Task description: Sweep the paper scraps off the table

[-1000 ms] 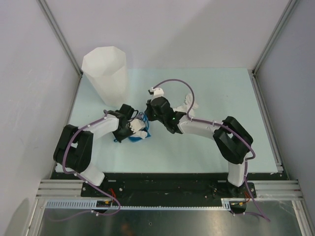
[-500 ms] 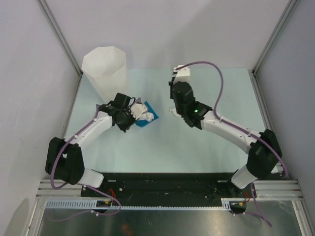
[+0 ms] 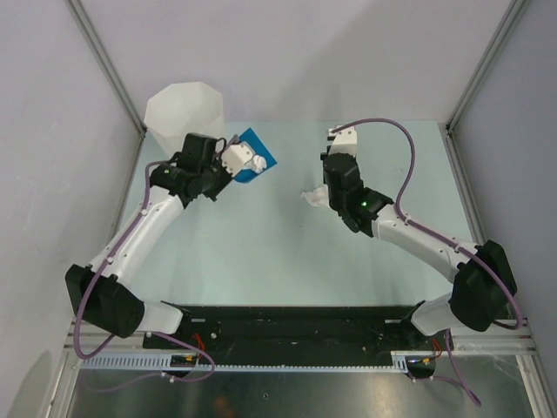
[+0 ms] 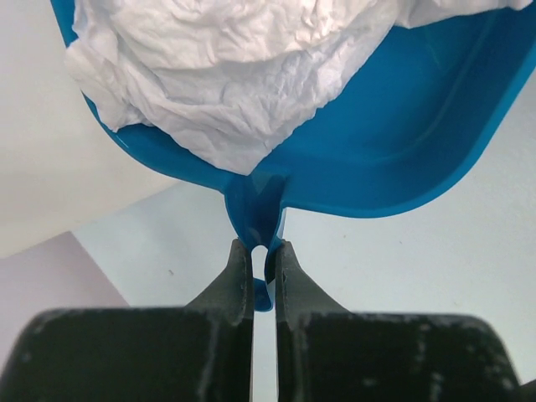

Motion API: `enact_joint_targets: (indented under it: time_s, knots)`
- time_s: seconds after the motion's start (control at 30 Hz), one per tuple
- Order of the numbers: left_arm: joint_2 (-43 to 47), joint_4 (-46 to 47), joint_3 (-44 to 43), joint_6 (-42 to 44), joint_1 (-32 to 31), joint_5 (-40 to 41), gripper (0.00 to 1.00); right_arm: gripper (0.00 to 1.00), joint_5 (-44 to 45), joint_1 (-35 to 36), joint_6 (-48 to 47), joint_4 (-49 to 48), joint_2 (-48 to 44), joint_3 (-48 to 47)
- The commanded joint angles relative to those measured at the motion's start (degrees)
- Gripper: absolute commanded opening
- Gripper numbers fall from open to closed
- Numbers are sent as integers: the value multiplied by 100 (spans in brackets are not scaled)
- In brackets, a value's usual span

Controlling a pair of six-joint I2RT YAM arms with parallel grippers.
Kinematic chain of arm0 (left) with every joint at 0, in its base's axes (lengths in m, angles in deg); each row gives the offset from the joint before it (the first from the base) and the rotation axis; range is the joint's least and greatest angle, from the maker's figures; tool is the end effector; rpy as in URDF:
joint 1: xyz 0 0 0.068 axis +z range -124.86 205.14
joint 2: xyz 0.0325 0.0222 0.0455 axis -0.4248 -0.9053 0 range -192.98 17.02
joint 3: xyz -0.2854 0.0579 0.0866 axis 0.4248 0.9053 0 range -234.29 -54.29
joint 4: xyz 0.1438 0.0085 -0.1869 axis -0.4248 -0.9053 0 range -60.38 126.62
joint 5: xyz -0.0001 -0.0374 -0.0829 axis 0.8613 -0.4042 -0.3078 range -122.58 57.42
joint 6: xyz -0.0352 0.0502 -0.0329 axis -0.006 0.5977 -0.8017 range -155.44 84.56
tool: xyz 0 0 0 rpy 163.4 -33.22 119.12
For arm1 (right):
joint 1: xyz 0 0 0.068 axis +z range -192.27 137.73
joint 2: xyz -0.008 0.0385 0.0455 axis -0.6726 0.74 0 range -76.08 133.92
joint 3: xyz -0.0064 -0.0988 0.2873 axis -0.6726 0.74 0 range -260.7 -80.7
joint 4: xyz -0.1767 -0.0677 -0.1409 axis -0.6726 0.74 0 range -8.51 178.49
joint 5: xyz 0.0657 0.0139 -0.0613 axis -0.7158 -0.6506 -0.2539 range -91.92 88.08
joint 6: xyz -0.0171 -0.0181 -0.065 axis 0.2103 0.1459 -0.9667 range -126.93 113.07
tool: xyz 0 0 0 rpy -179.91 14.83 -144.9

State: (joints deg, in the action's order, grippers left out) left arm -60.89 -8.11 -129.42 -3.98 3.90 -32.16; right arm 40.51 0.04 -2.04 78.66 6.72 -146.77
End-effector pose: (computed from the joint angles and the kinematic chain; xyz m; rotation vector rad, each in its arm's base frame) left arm 0.2486 -0.0962 0.3560 1.0630 2.1538 0.0922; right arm 0.2631 0.1877 0.3741 -0.0552 1.7487 -0.0709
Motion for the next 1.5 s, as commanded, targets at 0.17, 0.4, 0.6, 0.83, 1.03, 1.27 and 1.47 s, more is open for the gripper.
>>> enact_joint_targets:
  time_s: [0.17, 0.4, 0.6, 0.83, 1.03, 1.27, 1.47]
  knots:
    - [-286, -80, -1117, -369, 119, 177, 0, 0, 116, -178, 197, 28, -414, 331]
    - [-602, -80, -1933, -439, 427, 238, 0, 0, 2, -240, 250, 98, -344, 427]
    - [-840, -97, -2733, -597, 813, 474, 0, 0, -69, -302, 276, 169, -274, 445]
    - [-1463, -159, -3551, -238, 1121, 2545, 0, 0, -121, -310, 136, 195, -177, 471]
    - [-1868, -132, -3991, 509, 1157, 4340, 0, 0, -227, -310, 144, 169, -89, 533]
    - [-2483, 26, -4369, 1721, 1165, 6302, 0, 0, -280, -302, 101, 90, -19, 594]
    - [-2888, 227, -4704, 2547, 1060, 6892, 0, 0, -271, -302, 65, 72, -89, 621]
